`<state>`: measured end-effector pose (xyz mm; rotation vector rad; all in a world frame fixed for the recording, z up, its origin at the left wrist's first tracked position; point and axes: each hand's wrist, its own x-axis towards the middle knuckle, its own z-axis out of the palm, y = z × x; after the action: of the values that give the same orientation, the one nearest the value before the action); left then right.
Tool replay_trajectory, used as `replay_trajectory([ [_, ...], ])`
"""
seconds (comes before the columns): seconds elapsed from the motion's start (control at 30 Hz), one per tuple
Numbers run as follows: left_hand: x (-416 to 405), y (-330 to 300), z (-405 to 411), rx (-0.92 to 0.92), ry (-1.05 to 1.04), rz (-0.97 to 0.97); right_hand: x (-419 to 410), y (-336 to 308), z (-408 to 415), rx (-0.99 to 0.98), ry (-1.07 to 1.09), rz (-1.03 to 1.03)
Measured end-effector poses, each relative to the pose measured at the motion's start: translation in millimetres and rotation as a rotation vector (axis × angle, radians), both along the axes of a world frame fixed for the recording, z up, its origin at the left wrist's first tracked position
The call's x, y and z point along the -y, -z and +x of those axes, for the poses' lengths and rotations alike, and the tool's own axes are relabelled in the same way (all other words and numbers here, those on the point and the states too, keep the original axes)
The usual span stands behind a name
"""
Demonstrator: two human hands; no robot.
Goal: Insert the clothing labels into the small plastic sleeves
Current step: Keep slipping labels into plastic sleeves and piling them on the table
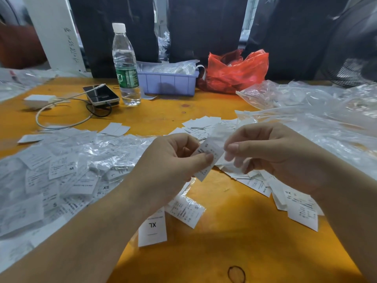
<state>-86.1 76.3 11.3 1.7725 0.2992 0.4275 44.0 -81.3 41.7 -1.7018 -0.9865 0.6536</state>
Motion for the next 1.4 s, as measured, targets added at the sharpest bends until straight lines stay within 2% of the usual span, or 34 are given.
replay_trajectory([
  [0.17,2,-1,-1,0.000,-0.010,0.028,2,-3,-1,0.213,-0.082,-0.132],
  [0.27,3,-1,0,-0.001,0.000,0.012,4,-3,-2,0.209,-0.152,-0.223],
  [0.33,1,0,0,-0.006,-0.012,-0.017,4,-4,-2,0.201,-0.148,-0.199],
  [0.5,-1,1,1,-0.014,-0.023,-0.067,0,-1,-2,-0.029,0.014,0.021],
  [0.67,-1,-1,0,-0.005,-0.002,-0.106,-6,3,-7,-0.268,0.068,0.142],
  [0.83,2,-1,0,0.003,0.034,-0.110,-9,6,-7,-0.414,0.069,0.201],
  [1.1,7,1,0,0.010,0.072,-0.063,-11,11,-7,-0.475,0.048,0.206],
  [1.27,6,0,0,0.012,0.073,-0.066,-14,12,-8,-0.407,0.135,0.286],
  [1.4,6,0,0,0.017,0.068,-0.074,-13,11,-7,-0.427,0.240,0.358],
])
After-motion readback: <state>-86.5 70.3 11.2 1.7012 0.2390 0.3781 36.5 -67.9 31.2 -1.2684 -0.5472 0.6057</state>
